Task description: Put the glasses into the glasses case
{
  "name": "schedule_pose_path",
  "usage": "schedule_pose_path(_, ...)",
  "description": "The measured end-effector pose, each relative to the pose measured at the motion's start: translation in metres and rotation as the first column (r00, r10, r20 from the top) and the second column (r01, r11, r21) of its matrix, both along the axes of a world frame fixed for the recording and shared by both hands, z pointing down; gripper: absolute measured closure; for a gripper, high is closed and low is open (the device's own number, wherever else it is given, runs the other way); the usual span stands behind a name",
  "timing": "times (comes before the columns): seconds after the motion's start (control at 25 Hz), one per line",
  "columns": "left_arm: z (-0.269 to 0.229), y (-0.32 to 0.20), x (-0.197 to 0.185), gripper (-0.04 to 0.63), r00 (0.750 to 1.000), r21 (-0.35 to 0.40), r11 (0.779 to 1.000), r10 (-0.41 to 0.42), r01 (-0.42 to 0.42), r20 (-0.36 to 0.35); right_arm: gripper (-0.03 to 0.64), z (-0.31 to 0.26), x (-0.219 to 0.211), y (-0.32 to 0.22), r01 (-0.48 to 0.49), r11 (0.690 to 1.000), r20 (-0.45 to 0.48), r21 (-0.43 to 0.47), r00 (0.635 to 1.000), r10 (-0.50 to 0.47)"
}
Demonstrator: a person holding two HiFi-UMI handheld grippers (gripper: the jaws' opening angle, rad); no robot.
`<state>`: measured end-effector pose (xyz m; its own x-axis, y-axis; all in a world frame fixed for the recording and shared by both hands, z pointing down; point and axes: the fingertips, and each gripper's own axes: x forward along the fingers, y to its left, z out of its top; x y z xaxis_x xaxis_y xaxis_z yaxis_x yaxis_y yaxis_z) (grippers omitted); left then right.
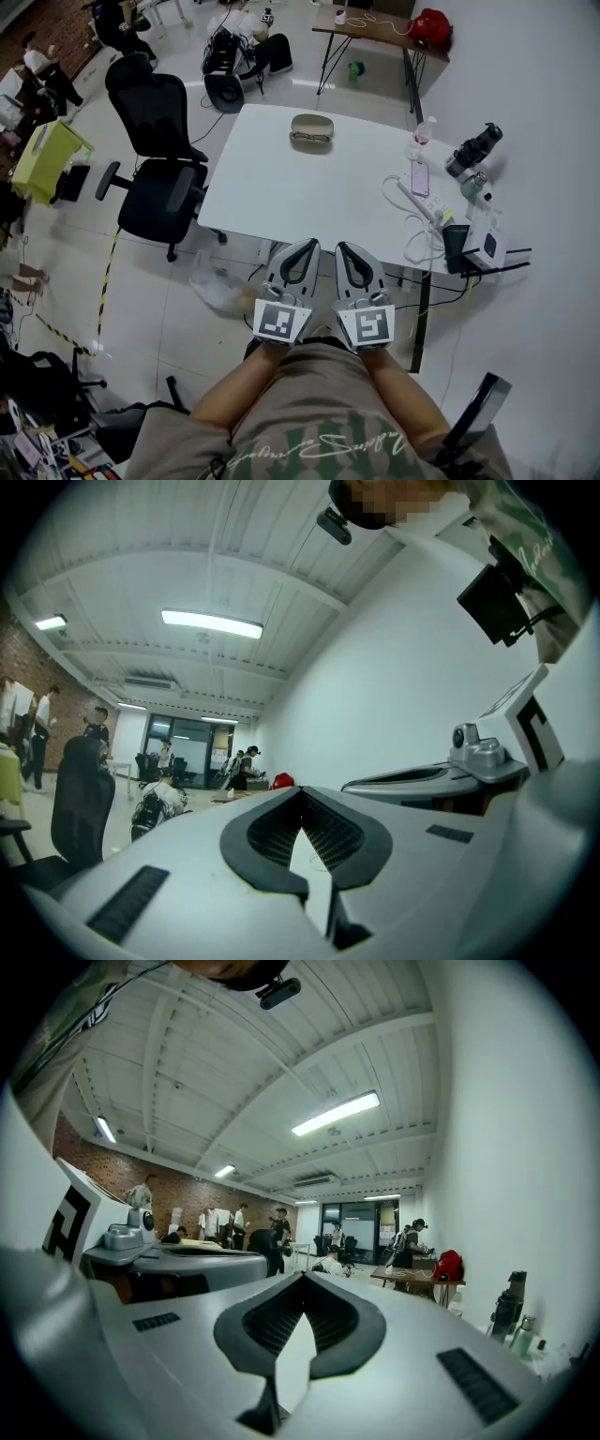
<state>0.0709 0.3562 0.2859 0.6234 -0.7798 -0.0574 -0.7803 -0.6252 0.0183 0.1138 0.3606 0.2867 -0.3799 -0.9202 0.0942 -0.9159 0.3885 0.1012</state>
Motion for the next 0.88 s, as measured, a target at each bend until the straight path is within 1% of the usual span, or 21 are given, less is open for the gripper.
schedule_pose_path(0.12,0.004,-0.002,0.001,0.591,1.000,-0.016,1.000,-0.004,0.004,0.009,0.606,0.004,0.001,-0.002,0.008,1.000,0.001,0.016,1.000,-0.008)
schedule_pose_path(0.28,0.008,-0.005,0.003,0.591,1.000,-0.025,1.000,-0.002,0.002,0.021,0.604,0.015,-0.003,-0.007,0.037,0.999,-0.033,-0.008,0.999,-0.037)
schedule_pose_path(0.52,0.003,-0.011,0.005,0.591,1.000,-0.018,1.000,-0.003,0.003,0.012,0.604,0.009,0.003,-0.012,0.024,1.000,-0.035,0.015,0.999,-0.024)
schedule_pose_path(0.72,0.006,-0.009,0.007,0.591,1.000,-0.039,0.999,-0.006,0.007,0.025,0.604,0.011,0.005,-0.010,0.014,1.000,-0.030,0.004,0.999,-0.014)
schedule_pose_path(0.88,0.004,-0.013,0.005,0.591,0.999,-0.032,0.999,-0.013,0.014,0.030,0.604,0.010,0.006,-0.014,0.010,1.000,-0.033,0.006,0.999,-0.010)
